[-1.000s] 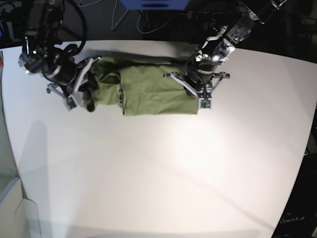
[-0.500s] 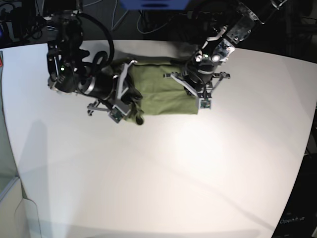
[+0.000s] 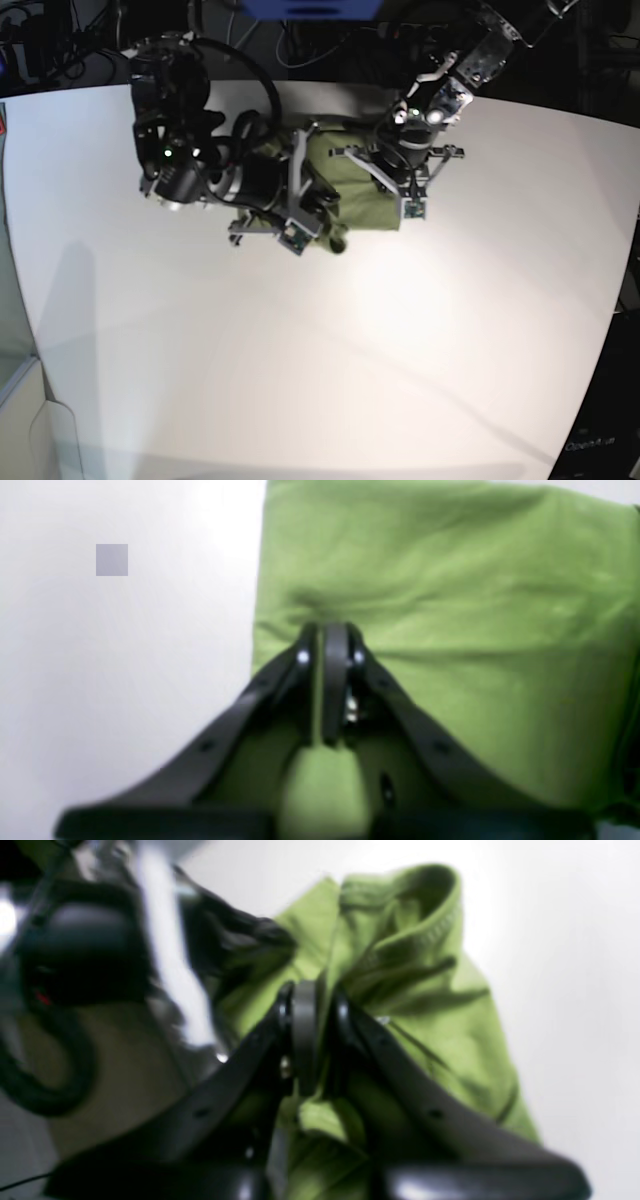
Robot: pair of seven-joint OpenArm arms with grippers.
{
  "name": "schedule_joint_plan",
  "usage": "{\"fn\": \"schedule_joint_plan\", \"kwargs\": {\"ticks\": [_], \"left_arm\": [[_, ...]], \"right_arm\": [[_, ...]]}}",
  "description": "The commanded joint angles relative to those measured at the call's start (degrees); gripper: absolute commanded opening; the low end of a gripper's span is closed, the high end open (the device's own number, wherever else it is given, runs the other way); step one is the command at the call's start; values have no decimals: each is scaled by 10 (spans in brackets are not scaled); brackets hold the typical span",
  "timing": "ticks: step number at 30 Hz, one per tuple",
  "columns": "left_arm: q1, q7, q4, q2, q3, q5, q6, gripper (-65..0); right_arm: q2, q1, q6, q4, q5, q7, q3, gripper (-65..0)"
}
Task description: Fold the T-shirt properly
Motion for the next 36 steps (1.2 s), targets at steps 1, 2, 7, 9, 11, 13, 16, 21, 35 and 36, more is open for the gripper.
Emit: {"fn": "schedule_joint_plan", "kwargs": {"ticks": [1, 2, 7, 9, 11, 13, 16, 21, 35, 36], "left_arm": [[8, 56, -9, -1, 0, -19, 18, -626], [8, 57, -9, 1, -1, -18, 18, -626], [11, 54, 22, 1, -1, -19, 18, -626], [11, 57, 42, -2, -2, -20, 21, -627], [11, 59, 63, -3, -2, -18, 22, -627], [10, 59, 82, -4, -2, -17, 22, -627], [6, 59, 95, -4, -2, -17, 22, -627], [-13, 60, 98, -4, -3, -21, 23, -627], [88, 99, 171, -39, -141, -17, 18, -627], [91, 99, 168, -39, -150, -17, 18, -627]], "right_arm": [[-1, 3, 1, 8, 9, 14, 0, -644], [-1, 3, 1, 7, 9, 14, -3, -644], [-1, -8, 1, 7, 9, 31, -7, -644], [-1, -9, 1, 7, 9, 31, -7, -644], [-1, -9, 1, 7, 9, 31, -7, -644], [-1, -9, 1, 7, 9, 31, -7, -644], [-1, -10, 1, 7, 9, 30, -7, -644], [2, -16, 1, 7, 9, 33, -7, -644], [3, -11, 1, 7, 9, 33, -7, -643], [2, -11, 1, 7, 9, 33, -7, -643]]}}
